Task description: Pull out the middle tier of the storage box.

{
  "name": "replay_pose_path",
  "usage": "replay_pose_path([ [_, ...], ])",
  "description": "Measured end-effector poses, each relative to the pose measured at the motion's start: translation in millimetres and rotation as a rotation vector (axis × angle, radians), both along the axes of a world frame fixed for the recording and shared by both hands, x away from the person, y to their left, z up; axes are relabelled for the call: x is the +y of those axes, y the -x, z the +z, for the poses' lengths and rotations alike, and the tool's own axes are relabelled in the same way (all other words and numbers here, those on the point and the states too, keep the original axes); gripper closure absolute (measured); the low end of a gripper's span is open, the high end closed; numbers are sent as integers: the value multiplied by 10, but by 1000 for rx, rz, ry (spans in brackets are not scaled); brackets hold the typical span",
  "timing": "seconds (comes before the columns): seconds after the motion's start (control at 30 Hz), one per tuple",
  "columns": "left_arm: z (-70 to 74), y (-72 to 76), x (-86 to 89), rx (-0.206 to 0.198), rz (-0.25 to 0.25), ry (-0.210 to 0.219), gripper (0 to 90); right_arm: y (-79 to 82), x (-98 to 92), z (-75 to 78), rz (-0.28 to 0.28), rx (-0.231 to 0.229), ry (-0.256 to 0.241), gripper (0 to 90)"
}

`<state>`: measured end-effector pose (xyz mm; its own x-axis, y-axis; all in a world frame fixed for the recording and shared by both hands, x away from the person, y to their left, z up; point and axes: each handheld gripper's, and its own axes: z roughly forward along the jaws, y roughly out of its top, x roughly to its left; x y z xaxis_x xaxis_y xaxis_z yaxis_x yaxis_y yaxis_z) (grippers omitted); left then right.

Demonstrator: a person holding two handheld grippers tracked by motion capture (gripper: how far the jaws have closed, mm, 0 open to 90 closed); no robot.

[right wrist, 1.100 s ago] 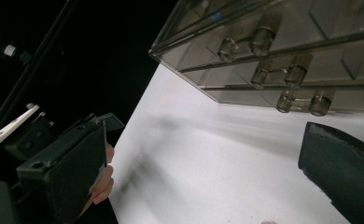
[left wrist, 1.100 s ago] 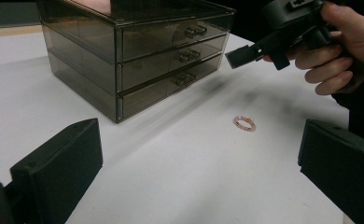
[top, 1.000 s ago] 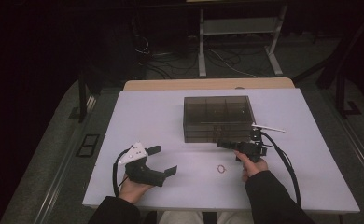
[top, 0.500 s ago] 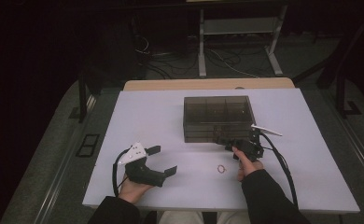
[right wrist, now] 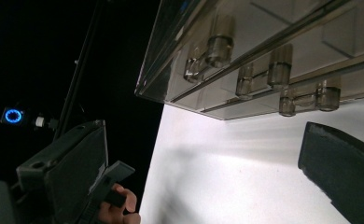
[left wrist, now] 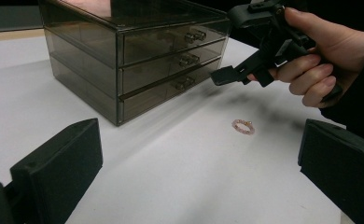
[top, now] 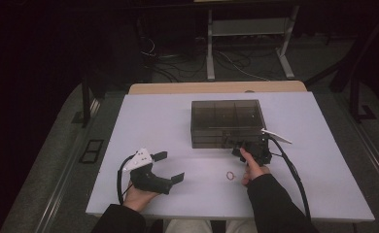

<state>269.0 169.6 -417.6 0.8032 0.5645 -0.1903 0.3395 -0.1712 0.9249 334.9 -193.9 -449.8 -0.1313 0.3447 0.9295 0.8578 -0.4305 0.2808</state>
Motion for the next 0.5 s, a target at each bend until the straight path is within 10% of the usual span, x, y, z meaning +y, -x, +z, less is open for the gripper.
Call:
replay_pose_path([
  [0.5, 2, 3, 0, -3, -2, 1, 0, -63, -4, -83, -43, 70, 35, 7],
])
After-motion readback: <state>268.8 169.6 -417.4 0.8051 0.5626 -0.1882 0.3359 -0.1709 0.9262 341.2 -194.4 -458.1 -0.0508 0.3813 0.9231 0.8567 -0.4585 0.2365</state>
